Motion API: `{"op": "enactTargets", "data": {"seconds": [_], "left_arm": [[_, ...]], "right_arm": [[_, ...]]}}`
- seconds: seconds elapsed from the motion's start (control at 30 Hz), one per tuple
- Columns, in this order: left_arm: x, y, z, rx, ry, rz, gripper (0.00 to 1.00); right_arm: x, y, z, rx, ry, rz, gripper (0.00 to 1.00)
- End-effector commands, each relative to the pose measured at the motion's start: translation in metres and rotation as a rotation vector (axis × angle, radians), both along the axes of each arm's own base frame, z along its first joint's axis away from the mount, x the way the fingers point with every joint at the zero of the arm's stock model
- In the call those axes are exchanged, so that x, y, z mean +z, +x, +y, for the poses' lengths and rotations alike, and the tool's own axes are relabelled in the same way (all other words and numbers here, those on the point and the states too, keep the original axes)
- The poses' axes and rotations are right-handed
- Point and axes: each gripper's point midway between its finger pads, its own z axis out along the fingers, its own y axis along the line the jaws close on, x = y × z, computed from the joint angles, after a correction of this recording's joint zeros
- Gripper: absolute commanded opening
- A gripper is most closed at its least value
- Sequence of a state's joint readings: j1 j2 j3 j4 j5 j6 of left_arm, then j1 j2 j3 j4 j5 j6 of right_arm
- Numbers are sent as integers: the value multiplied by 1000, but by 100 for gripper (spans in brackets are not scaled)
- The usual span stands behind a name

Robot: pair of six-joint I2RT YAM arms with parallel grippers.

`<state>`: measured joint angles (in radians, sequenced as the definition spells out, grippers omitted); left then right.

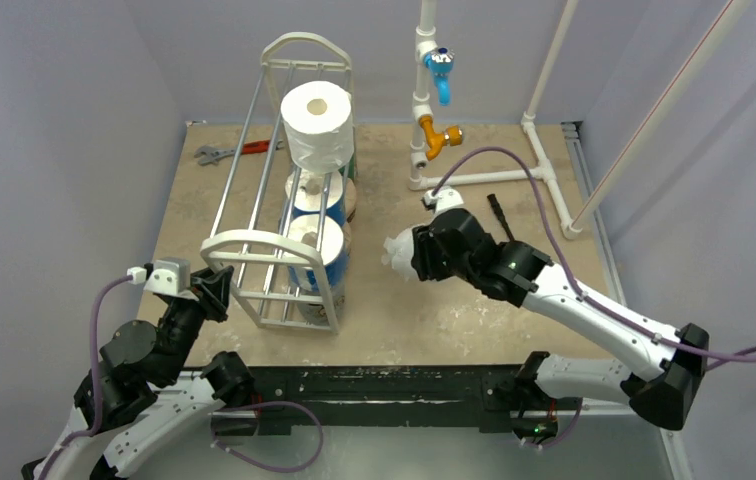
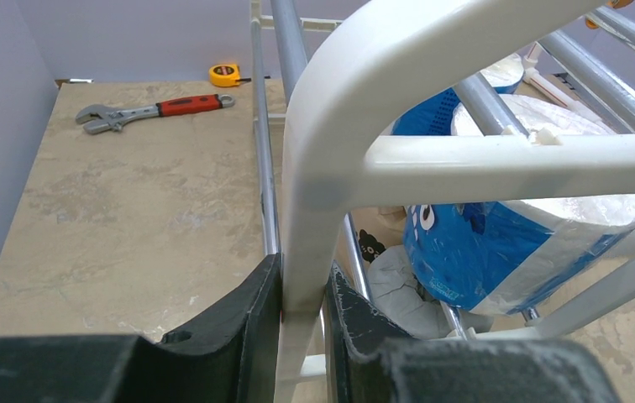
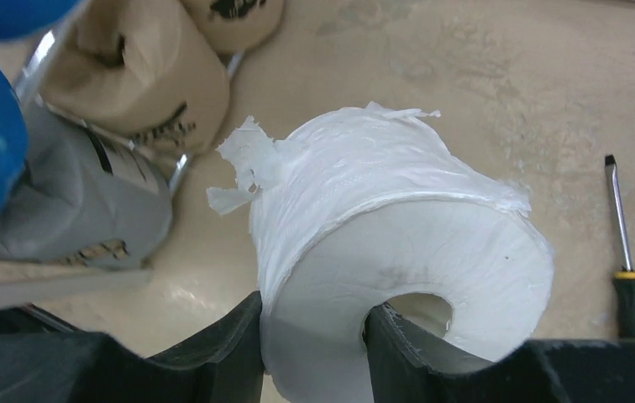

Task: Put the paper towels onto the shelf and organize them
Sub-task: Move the paper towel to the center of the board.

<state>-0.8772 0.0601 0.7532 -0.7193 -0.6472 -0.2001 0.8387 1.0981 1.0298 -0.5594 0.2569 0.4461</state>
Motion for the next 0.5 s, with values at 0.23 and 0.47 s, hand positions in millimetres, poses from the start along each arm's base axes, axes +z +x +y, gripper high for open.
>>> {"op": "enactTargets", "data": {"seconds": [0.23,0.47], "left_arm": [[5,-4,-18,-69,-143,18,0],[0,-5,-15,-54,-149,36,2]], "right_arm": [[-40,-34,17,145,-469,39,35],[-81,-35,33,199,-522,102,37]]}}
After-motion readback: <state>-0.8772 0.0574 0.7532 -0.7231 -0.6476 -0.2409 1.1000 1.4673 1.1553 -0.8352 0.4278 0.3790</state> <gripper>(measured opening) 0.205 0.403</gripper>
